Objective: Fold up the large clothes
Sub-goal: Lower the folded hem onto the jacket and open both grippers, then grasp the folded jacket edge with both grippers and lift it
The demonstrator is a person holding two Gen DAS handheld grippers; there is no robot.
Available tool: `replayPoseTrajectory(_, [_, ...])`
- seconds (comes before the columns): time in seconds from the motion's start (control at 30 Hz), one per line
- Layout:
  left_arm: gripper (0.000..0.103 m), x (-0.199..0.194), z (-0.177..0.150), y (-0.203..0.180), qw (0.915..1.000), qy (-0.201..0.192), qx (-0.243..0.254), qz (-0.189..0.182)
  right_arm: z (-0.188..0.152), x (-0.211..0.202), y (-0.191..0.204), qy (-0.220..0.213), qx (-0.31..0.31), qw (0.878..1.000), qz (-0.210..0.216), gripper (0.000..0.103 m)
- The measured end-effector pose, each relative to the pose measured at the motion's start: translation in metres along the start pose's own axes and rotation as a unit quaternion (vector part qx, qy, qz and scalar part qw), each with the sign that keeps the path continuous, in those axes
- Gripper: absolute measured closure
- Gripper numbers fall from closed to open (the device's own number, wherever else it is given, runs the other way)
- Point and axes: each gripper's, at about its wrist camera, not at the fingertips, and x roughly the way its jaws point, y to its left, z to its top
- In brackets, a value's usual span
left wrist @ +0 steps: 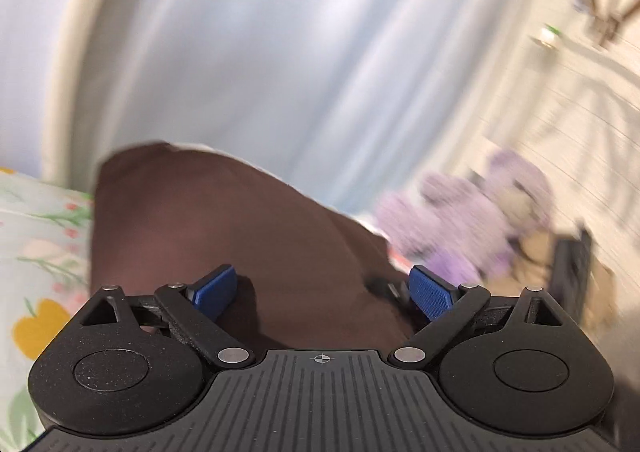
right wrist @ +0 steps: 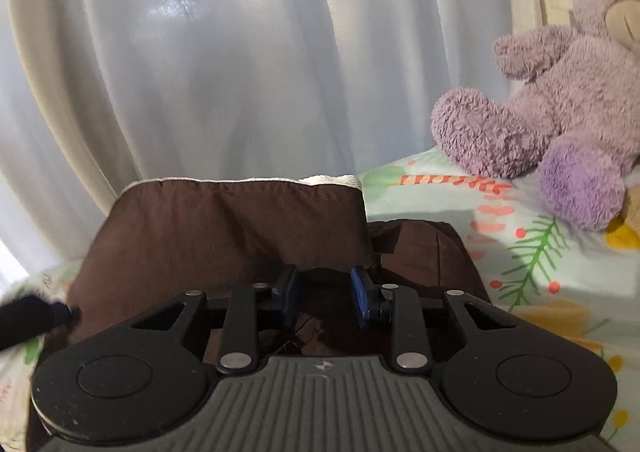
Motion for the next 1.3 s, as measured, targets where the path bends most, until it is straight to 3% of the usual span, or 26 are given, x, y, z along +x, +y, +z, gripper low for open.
replayPoseTrajectory(0.1, [0.006,0.028,0.012,0.001,0.9972,-0.007,0.003,0.074,-0.010,0.002,-0.002,-0.012,-0.017,0.999,-0.047,0.068])
replayPoseTrajectory(0.23, [0.004,0.059,0.001,-0.004,0.9931,0.013,0.038,0.111,-0.022,0.000,-0.025,-0.013,0.030,0.999,-0.019,0.067])
replayPoseTrajectory(0.3, [0.002,0.067,-0.012,-0.003,0.9902,0.018,0.062,0.124,-0.029,0.001,-0.027,-0.025,0.025,0.999,-0.019,0.067])
replayPoseTrajectory(0.5, [0.000,0.085,-0.023,0.003,0.9907,0.021,0.059,0.121,-0.029,0.002,-0.025,-0.026,0.022,0.999,-0.022,0.066])
replayPoseTrajectory(0.7, [0.000,0.085,-0.023,0.000,0.9900,0.019,0.062,0.126,0.007,0.005,-0.017,0.007,0.011,0.999,-0.043,0.061])
replayPoseTrajectory(0.83, [0.000,0.087,-0.023,-0.002,0.9903,0.019,0.059,0.124,0.000,0.021,-0.016,-0.010,-0.008,0.999,-0.051,0.055])
replayPoseTrajectory(0.87, [0.000,0.087,-0.023,-0.002,0.9931,-0.045,0.044,0.098,-0.005,0.023,-0.019,-0.015,-0.002,0.999,-0.049,0.055])
replayPoseTrajectory(1.2, [0.000,0.098,-0.024,-0.010,0.9900,-0.042,0.063,0.119,-0.009,0.033,-0.028,-0.013,0.017,0.999,-0.040,0.053])
replayPoseTrajectory(1.3, [0.000,0.089,-0.022,-0.005,0.9926,-0.049,0.050,0.100,-0.007,0.019,-0.039,-0.020,0.056,0.998,-0.022,0.049])
